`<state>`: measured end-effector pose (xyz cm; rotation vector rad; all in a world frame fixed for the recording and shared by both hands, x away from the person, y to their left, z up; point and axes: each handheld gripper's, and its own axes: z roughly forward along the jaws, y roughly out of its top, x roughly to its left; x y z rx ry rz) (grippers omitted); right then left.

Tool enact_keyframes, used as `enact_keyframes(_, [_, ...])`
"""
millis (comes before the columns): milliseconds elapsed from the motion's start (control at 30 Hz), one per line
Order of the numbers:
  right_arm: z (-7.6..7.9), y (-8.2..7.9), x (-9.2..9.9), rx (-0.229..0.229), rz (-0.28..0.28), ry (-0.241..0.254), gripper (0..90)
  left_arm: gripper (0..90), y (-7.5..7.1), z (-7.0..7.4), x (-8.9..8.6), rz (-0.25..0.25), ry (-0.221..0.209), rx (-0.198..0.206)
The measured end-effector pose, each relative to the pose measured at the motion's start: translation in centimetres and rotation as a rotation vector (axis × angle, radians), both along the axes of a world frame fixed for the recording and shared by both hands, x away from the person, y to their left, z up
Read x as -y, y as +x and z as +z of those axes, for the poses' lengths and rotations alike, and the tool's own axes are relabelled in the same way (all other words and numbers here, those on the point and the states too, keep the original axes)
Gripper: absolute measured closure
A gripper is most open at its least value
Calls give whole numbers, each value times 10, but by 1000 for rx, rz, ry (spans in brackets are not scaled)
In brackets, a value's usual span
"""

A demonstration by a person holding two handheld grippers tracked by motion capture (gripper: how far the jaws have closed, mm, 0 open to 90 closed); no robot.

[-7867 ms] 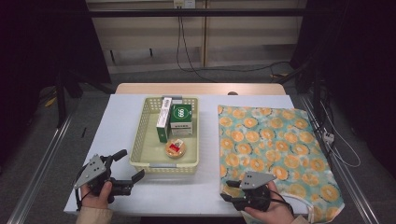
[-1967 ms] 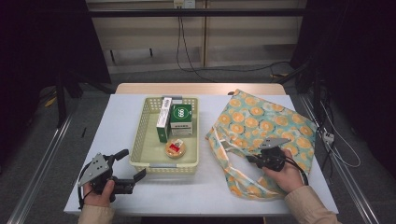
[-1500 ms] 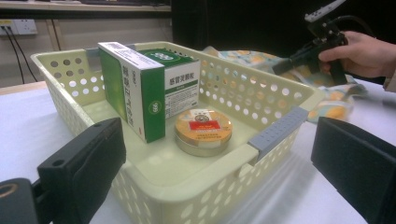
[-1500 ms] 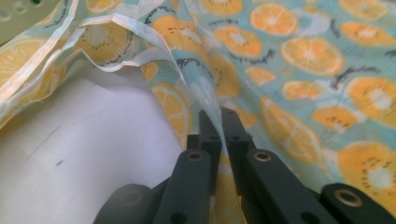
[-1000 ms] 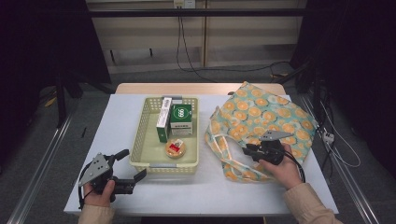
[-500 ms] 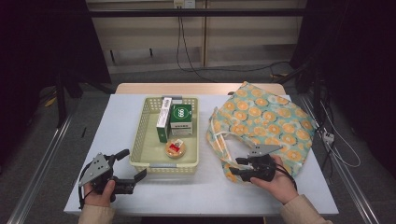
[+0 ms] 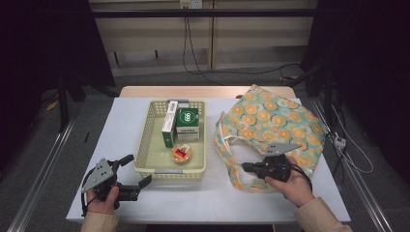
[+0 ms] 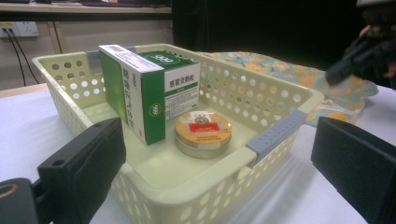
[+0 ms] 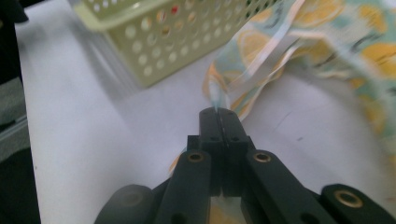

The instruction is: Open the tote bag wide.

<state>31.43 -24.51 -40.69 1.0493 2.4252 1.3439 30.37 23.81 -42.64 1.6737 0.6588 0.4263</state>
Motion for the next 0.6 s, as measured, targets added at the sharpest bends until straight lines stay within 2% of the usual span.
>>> enact_keyframes(133, [18, 15, 27, 29, -101, 45, 900, 28, 0, 0, 0, 2, -4, -1])
enact_keyframes(267, [23, 33, 56, 50, -219, 48, 900, 28, 0, 0, 0, 1, -3, -2])
enact_keyframes(333, [21, 41, 68, 46, -259, 49, 900, 28, 1, -1, -1, -1, -1, -2])
enact_keyframes(500, [8, 57, 88, 42, -324, -8, 900, 28, 1, -1, -1, -2, -1, -2])
enact_keyframes(600, [-1, 65, 98, 27, -359, -6, 900, 28, 1, -2, -1, 0, -2, -10])
